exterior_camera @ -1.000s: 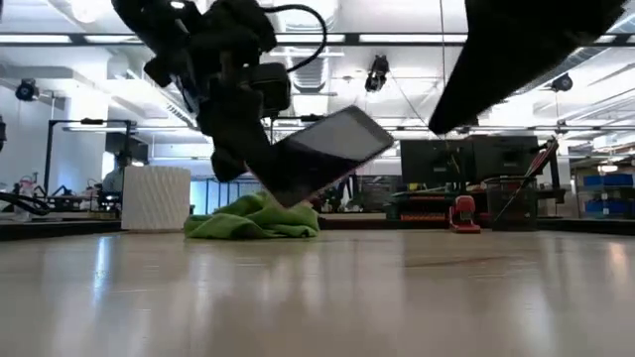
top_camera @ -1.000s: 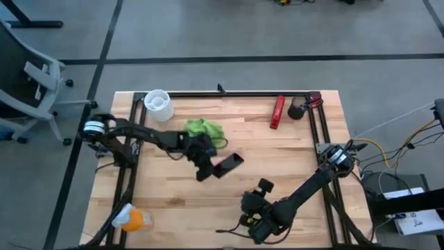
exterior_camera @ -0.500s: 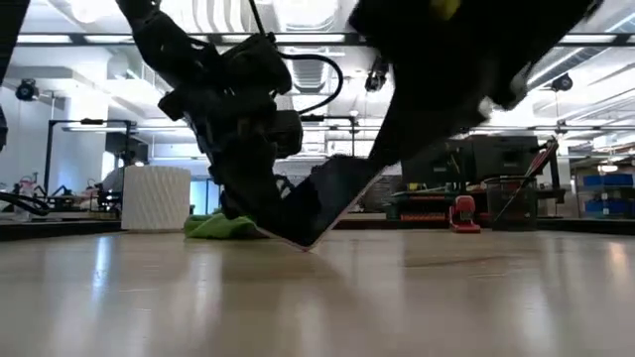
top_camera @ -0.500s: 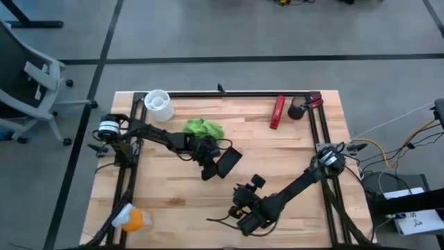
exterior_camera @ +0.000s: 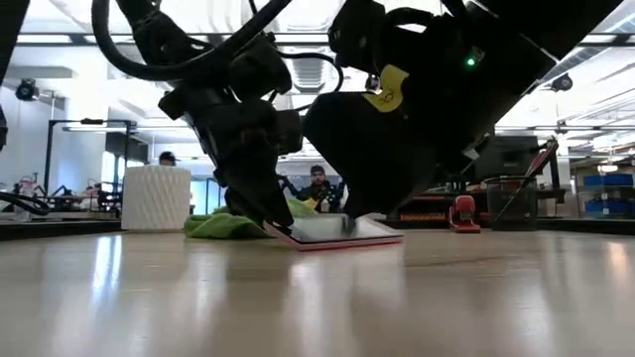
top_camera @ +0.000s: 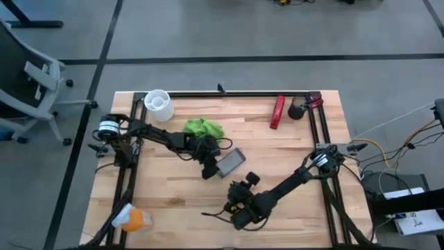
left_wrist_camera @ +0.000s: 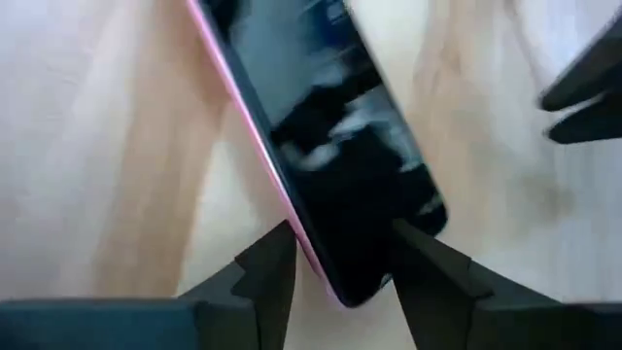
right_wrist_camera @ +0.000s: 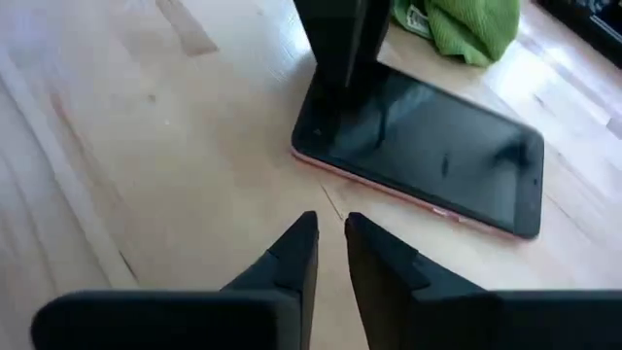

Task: Apply microfiber cloth
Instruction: Spray the front and back of the cellphone using the cleaning bottle

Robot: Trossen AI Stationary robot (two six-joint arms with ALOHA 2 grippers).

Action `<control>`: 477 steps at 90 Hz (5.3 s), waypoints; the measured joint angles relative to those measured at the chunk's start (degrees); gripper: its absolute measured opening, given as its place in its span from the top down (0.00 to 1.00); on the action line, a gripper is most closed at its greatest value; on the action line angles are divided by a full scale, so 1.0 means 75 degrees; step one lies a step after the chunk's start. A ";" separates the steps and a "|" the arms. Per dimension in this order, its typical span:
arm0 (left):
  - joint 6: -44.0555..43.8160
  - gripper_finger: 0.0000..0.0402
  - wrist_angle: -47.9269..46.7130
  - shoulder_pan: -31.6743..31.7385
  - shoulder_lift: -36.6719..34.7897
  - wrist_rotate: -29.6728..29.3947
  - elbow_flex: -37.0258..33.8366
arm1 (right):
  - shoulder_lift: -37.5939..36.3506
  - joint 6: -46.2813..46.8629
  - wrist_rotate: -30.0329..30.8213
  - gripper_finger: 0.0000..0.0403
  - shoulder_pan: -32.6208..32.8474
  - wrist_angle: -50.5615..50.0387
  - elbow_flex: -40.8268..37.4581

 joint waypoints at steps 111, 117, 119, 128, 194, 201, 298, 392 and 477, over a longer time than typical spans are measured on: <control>-0.3731 0.73 -0.4819 -0.1339 -0.5651 0.2540 0.0000 | -0.0318 -0.1068 0.1899 0.87 0.0117 0.0373 0.0029; -0.4199 0.75 -0.4804 -0.1683 -0.6018 0.2571 0.0000 | -0.0318 -0.1093 0.2018 0.86 0.0117 0.0396 0.0029; -0.4347 0.75 -0.4799 -0.1806 -0.6129 0.2567 0.0000 | -0.0318 -0.1093 0.2064 0.86 0.0114 0.0405 0.0029; -0.4992 0.77 -0.4787 -0.2501 -0.6618 0.2018 0.0011 | -0.0318 -0.1069 0.2224 0.87 0.0076 0.0469 0.0029; -0.6407 0.85 -0.5131 -0.7995 -0.6658 -0.0146 0.2397 | -0.0746 -0.1012 0.2119 0.89 0.0003 0.0944 0.0121; -0.6909 0.85 -0.5279 -0.8778 -0.6549 -0.0450 0.2619 | -0.0746 -0.1137 0.1921 0.88 0.0000 0.0939 0.0157; -1.2016 0.61 -0.9814 -1.0690 -0.5422 -0.2927 0.3253 | -0.0749 -0.1344 0.0385 0.83 -0.0321 0.0864 0.0166; -1.3412 0.28 -0.9659 -1.0208 -0.3767 -0.2598 0.3343 | -0.0759 -0.1651 0.0378 0.88 -0.0361 0.0262 0.0166; -0.7053 0.87 -0.9355 -0.6634 -0.4206 -0.4014 0.3343 | -0.2055 -0.2035 -0.0453 1.00 0.0474 -0.0744 0.0169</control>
